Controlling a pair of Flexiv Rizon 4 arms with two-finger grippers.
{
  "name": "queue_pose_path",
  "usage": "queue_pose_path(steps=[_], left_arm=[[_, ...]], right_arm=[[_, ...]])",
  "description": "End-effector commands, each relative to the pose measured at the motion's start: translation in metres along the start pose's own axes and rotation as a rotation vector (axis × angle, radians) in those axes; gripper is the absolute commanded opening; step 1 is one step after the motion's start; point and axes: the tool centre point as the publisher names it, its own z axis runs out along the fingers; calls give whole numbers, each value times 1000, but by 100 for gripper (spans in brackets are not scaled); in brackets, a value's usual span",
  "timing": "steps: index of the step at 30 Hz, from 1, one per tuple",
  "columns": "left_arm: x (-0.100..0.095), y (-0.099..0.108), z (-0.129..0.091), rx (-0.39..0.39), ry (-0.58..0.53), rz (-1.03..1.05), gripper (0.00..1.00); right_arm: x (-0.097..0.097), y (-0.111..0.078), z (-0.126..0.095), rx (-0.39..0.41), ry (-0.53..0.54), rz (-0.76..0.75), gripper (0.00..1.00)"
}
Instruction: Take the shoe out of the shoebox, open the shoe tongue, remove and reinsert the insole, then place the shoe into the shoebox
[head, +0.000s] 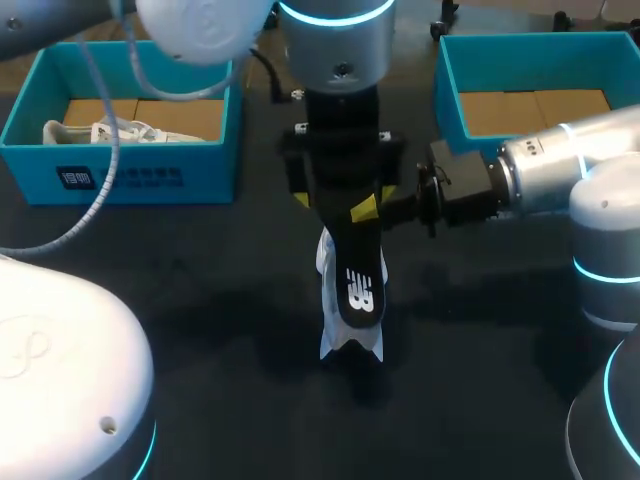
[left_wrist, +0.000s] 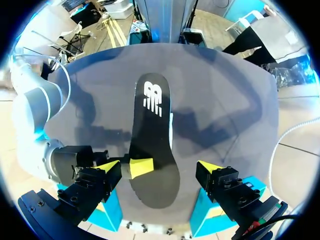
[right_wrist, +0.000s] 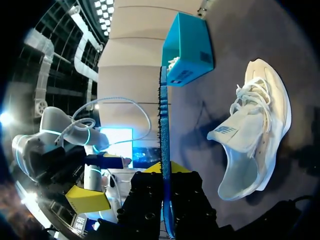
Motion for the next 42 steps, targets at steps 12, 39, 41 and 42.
queue_pose_path(steps=[12, 39, 41, 42], left_arm=[[10, 0, 0, -13, -119, -3, 100], [49, -4, -2, -17, -931, 101, 100], [53, -3, -2, -23, -1005, 123, 100], [54, -3, -2, -33, -1023, 132, 100]], right_arm=[[-1, -1, 4, -15, 22, 1, 0], [6, -11, -1, -39, 64, -8, 0], [7, -12, -1, -40, 66, -9, 0], [7, -13, -1, -42, 66, -9, 0]])
